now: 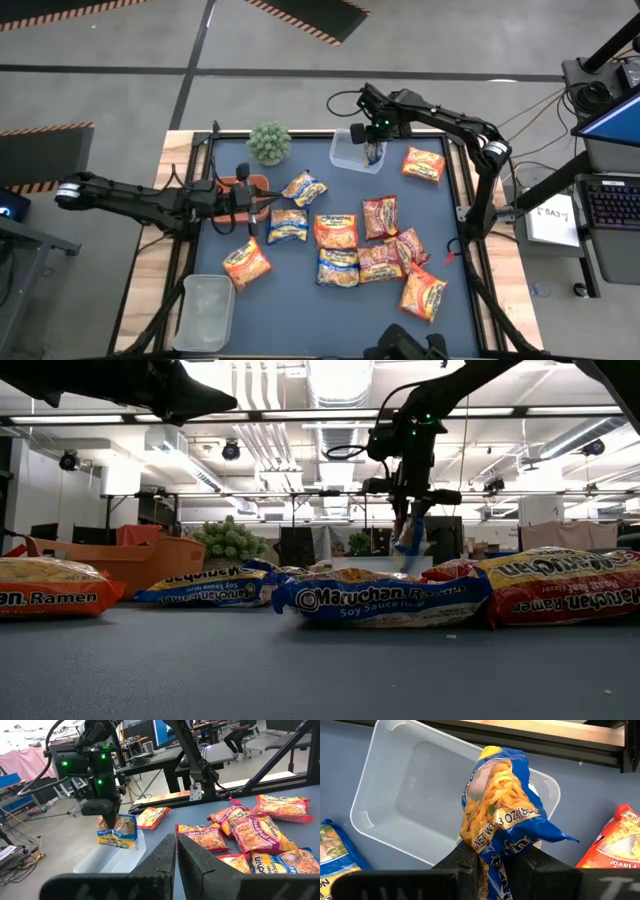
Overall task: Sort Maruchan noodles
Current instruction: Put the blue noodle pack into the transparent bin
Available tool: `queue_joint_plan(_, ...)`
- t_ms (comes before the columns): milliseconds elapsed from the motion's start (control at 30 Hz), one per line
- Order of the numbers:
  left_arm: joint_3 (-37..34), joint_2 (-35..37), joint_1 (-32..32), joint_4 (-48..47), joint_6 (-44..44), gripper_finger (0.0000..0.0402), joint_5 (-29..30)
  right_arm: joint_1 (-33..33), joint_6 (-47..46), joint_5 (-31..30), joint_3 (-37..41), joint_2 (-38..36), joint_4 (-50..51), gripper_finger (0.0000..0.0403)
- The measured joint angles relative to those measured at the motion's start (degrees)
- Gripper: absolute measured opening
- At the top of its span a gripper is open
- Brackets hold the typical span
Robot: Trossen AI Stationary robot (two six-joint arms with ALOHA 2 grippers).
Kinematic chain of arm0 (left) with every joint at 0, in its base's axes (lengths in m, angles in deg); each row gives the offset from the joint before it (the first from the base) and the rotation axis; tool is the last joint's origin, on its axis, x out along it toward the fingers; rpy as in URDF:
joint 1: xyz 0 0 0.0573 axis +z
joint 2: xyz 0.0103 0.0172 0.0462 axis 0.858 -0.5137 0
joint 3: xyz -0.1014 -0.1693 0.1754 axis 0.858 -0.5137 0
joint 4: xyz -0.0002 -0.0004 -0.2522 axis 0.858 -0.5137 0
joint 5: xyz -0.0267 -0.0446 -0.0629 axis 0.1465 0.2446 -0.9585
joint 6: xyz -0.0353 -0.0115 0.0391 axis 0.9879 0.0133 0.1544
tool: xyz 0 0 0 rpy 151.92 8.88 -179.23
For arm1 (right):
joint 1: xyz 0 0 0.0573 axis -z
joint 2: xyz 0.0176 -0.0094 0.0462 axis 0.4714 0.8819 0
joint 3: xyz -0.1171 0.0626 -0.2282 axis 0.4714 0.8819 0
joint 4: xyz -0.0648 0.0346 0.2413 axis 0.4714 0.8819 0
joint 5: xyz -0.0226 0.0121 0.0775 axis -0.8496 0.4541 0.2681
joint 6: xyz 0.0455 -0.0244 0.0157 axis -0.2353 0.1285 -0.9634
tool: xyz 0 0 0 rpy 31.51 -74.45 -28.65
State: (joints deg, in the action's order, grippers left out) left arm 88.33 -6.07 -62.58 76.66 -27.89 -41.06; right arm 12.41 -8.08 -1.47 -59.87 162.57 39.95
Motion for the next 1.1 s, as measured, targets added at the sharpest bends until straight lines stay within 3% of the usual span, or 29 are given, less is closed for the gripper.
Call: queue_joint_plan(1100, 0.0, 0.0, 0.0, 0.0, 0.0, 0.0000, 0.0, -0.2, 0.7, 0.1, -0.7, -0.2, 3.0, 0.0068)
